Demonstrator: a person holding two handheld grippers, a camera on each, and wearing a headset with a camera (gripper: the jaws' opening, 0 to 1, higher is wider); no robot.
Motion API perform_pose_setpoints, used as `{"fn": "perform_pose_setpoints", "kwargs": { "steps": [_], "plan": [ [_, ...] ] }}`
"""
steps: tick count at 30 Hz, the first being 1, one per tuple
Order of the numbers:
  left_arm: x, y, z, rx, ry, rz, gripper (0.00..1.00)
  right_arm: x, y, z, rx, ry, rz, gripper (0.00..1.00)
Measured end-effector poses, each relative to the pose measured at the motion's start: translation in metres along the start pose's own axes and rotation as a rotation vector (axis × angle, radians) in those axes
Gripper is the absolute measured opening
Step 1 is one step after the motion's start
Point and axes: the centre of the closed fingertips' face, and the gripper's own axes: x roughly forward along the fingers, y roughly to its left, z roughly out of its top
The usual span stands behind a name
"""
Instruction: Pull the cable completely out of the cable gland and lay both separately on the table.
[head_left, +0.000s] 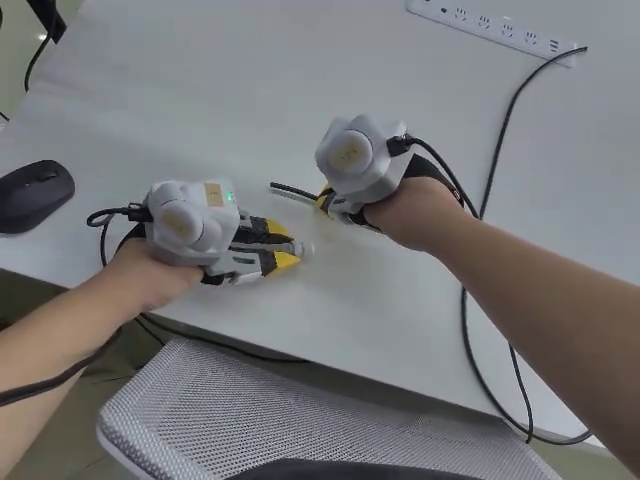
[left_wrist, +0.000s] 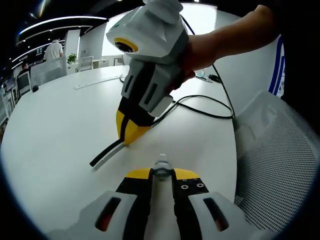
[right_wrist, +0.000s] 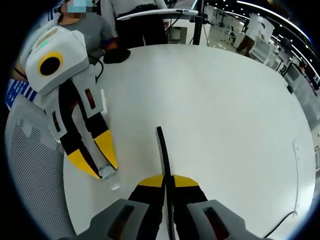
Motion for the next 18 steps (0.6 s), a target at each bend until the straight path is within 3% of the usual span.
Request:
{"fn": "perform_pose_setpoints", "kwargs": {
  "steps": [5,10,18],
  "plan": [
    [-0.0006,-0.002,0.0009,-0.004,-0.003,0.001,0.16,-0.0012,0.0007,0.0003,-0.015,0.0,0.003,0.0],
    [-0.0003,-0.005,0.0008,0.038,0.031,0.012,0.16,-0.0013,0.0023,0.0006,-0.04,0.006,-0.003,0.01],
    [-0.002,-0.0066,0.0015,0.04,0.038,0.022,0.18,-0.0012,-0.0014,0.0008,-0.046,0.009,-0.02,0.07]
  ]
}}
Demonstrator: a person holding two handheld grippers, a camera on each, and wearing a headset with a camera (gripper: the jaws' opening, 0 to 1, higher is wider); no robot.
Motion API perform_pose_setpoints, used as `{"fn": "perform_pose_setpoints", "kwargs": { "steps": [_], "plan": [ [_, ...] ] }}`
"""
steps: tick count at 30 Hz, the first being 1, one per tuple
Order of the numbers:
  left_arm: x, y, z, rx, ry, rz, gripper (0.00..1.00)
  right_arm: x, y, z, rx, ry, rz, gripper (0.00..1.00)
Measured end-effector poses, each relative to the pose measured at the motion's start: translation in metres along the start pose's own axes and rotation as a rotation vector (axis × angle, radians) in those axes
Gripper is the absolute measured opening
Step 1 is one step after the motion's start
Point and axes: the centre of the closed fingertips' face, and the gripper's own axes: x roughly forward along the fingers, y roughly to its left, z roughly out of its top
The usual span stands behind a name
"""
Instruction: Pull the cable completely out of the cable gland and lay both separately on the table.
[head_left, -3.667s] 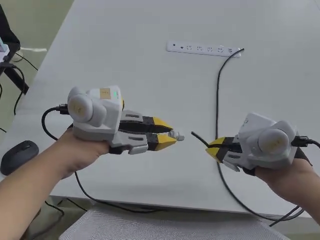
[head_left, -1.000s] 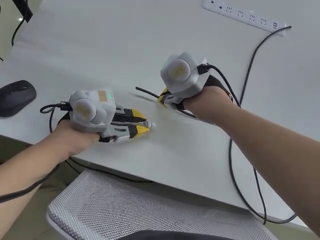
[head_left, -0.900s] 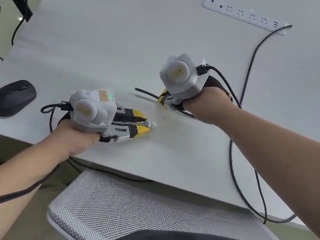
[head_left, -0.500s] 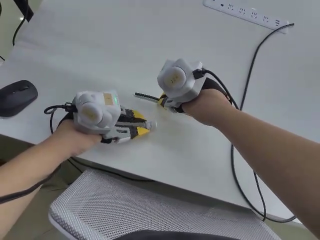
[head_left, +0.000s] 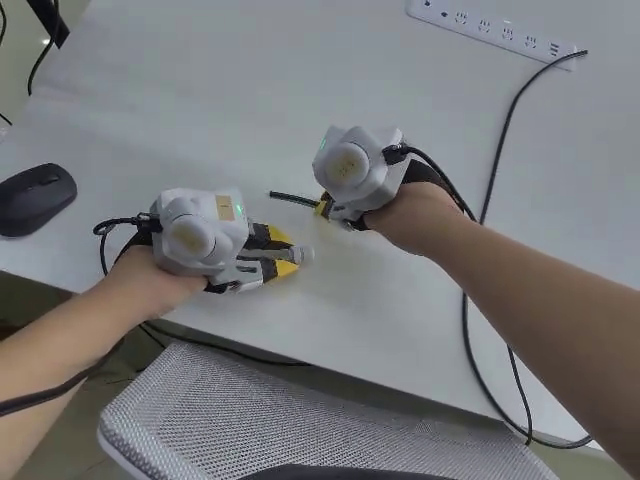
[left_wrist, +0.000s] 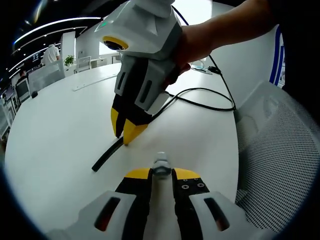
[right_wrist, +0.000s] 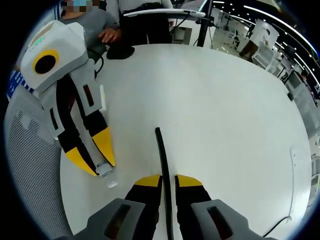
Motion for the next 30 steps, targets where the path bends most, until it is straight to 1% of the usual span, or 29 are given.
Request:
{"fn": "perform_pose_setpoints", "kwargs": {
  "steps": [2,8,14,16,19,23,26,29,30],
  "plan": [
    [-0.001,0.001,0.002,-0.004,-0.007,0.005,0.21,0.0,0.0,0.0,0.01,-0.002,0.005,0.07],
    [-0.002,0.002,0.003,-0.013,-0.009,0.017,0.25,-0.001,-0.003,0.0,0.018,-0.003,-0.014,0.13],
    [-0.004,0.002,0.006,-0.026,-0.012,0.031,0.29,-0.012,-0.006,0.006,0.032,-0.041,-0.033,0.21],
    [-0.005,0.003,0.007,-0.032,-0.013,0.036,0.31,-0.018,-0.007,0.009,0.041,-0.06,-0.035,0.22],
    [-0.009,0.003,0.011,-0.043,-0.026,0.044,0.32,-0.029,-0.008,0.012,0.063,-0.098,-0.044,0.25],
    [-0.013,0.002,0.016,-0.048,-0.031,0.054,0.35,-0.048,-0.013,0.007,0.088,-0.13,-0.075,0.28],
    [-0.018,0.003,0.022,-0.069,-0.052,0.067,0.38,-0.064,-0.014,0.004,0.115,-0.176,-0.089,0.3],
    [-0.02,0.002,0.024,-0.065,-0.052,0.075,0.4,-0.079,-0.015,-0.002,0.14,-0.202,-0.1,0.32],
    [-0.021,0.002,0.025,-0.069,-0.051,0.075,0.4,-0.086,-0.017,-0.005,0.154,-0.216,-0.114,0.32]
  ]
}}
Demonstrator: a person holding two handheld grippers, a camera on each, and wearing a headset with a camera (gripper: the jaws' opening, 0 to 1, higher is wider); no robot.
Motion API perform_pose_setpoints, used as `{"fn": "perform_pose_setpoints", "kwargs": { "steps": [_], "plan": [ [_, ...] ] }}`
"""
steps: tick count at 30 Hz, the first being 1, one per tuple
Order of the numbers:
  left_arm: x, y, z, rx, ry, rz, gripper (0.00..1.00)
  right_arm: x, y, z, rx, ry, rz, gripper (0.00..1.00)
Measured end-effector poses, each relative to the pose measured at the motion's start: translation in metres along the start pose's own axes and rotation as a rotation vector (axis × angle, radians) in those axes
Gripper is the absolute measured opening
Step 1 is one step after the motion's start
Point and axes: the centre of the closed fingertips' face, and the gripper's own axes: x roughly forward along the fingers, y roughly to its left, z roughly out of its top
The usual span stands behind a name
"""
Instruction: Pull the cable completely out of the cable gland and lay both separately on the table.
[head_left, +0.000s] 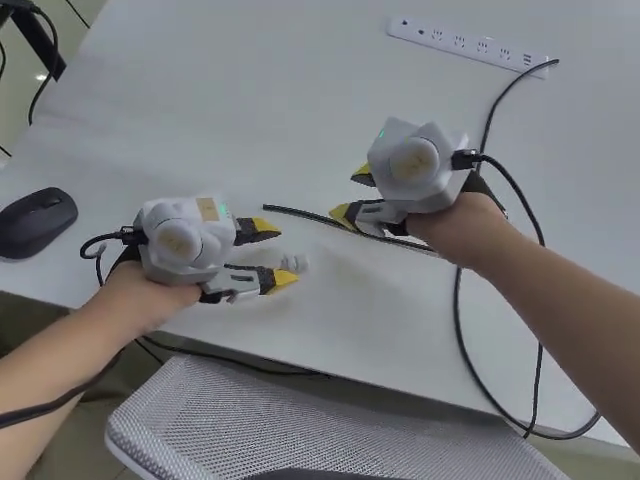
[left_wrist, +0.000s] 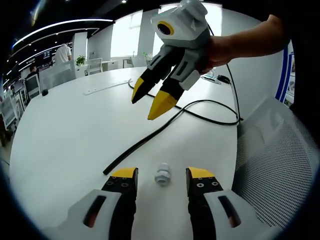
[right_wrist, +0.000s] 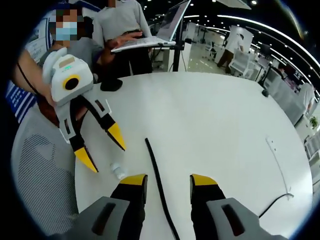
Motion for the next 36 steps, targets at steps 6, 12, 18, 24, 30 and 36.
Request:
{"fn": "perform_pose_setpoints", "kwargs": {
  "steps": [6,12,18,24,30,36],
  "plan": [
    [-0.007,0.001,0.01,-0.027,-0.032,0.017,0.44,-0.039,-0.006,-0.006,0.058,-0.073,-0.043,0.37],
    [-0.018,-0.001,0.021,-0.038,-0.049,0.038,0.51,-0.08,-0.005,-0.006,0.135,-0.199,-0.073,0.43],
    [-0.033,-0.004,0.032,-0.052,-0.076,0.059,0.56,-0.116,-0.003,-0.018,0.205,-0.273,-0.122,0.5],
    [-0.051,-0.003,0.043,-0.085,-0.115,0.093,0.62,-0.151,-0.001,-0.036,0.291,-0.342,-0.167,0.57],
    [-0.066,-0.003,0.046,-0.118,-0.135,0.106,0.68,-0.174,0.01,-0.054,0.371,-0.401,-0.176,0.67],
    [-0.075,-0.003,0.038,-0.145,-0.119,0.113,0.73,-0.183,0.025,-0.071,0.414,-0.432,-0.155,0.77]
  ]
}}
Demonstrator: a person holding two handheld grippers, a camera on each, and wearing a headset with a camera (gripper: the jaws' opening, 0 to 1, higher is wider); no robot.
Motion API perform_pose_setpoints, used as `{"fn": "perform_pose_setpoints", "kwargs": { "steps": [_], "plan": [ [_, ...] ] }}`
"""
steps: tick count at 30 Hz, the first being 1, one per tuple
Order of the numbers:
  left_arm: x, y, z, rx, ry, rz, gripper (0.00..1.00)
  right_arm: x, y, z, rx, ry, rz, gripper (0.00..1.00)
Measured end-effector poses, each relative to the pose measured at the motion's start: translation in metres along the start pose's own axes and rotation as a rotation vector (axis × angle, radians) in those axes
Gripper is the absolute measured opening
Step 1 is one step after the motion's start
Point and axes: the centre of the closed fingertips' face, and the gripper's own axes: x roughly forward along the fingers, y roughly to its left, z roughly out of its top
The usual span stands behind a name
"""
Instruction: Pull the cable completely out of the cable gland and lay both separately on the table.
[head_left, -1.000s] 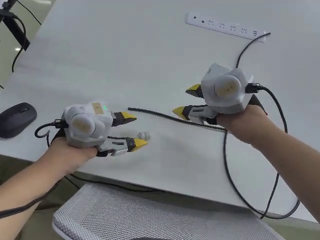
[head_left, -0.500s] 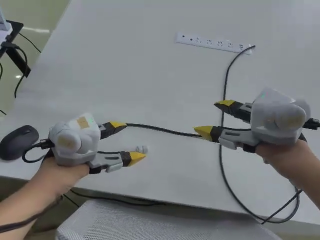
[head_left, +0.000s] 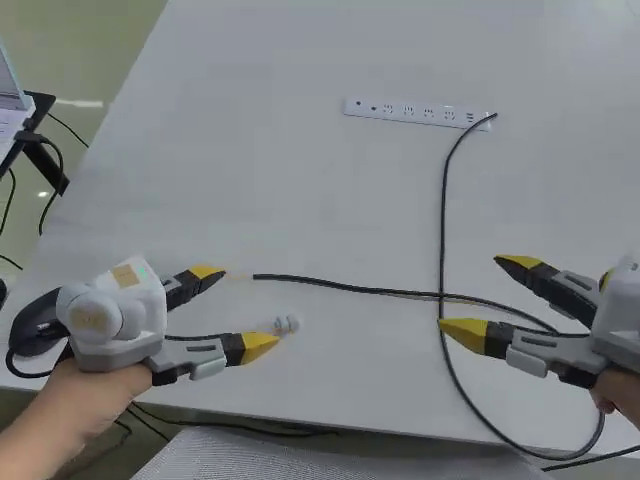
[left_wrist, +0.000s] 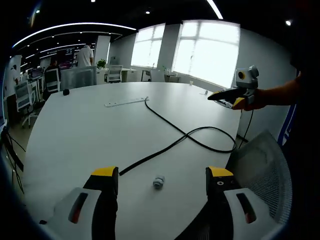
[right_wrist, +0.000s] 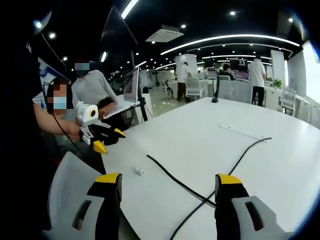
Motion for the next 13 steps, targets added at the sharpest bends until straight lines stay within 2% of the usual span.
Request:
{"fn": "perform_pose_setpoints", "kwargs": {
  "steps": [8,13],
  "plan": [
    [-0.009,-0.004,0.002,-0.003,-0.012,-0.008,0.81,-0.01,0.003,-0.026,0.036,0.028,-0.017,0.82],
    [-0.012,-0.005,0.003,0.009,-0.009,-0.006,0.86,-0.01,0.003,-0.034,0.065,0.031,-0.02,0.85]
  ]
}}
